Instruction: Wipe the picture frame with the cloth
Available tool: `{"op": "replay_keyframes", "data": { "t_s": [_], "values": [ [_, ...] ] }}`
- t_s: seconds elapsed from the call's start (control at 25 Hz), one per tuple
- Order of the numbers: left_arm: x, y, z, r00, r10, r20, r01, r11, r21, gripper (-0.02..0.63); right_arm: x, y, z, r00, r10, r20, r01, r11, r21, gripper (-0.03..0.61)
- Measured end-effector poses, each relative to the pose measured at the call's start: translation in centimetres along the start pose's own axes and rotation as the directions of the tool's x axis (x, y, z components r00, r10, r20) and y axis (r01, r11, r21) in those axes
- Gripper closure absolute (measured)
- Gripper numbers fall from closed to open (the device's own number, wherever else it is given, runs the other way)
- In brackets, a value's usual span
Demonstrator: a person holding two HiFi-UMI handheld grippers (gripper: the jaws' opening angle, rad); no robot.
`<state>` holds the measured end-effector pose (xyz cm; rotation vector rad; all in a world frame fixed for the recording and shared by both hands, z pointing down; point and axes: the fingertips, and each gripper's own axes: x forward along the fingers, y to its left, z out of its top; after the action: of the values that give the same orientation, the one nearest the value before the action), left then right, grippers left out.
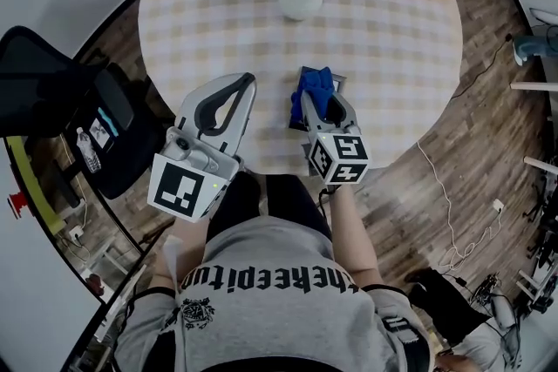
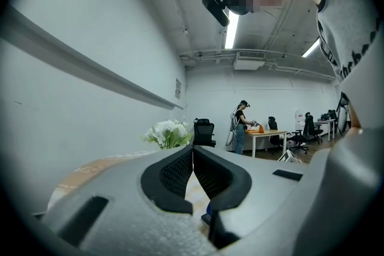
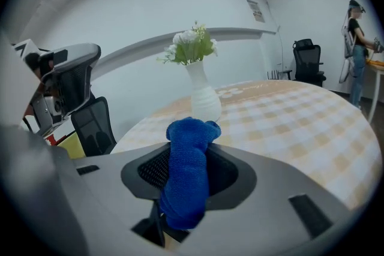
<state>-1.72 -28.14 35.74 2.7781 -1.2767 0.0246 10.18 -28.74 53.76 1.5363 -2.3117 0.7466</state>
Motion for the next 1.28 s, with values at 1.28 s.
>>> {"op": "replay_keyframes", "data": {
  "t_s": [1.28],
  "values": [
    [-2.0, 3.2, 0.1, 0.992, 0.125, 0.019, -0.125, 0.992, 0.023, 0.598, 5.1, -3.9, -4.0, 0.941, -0.159, -0.3, 0.128, 0.985, -0.118, 0.436]
  ]
}}
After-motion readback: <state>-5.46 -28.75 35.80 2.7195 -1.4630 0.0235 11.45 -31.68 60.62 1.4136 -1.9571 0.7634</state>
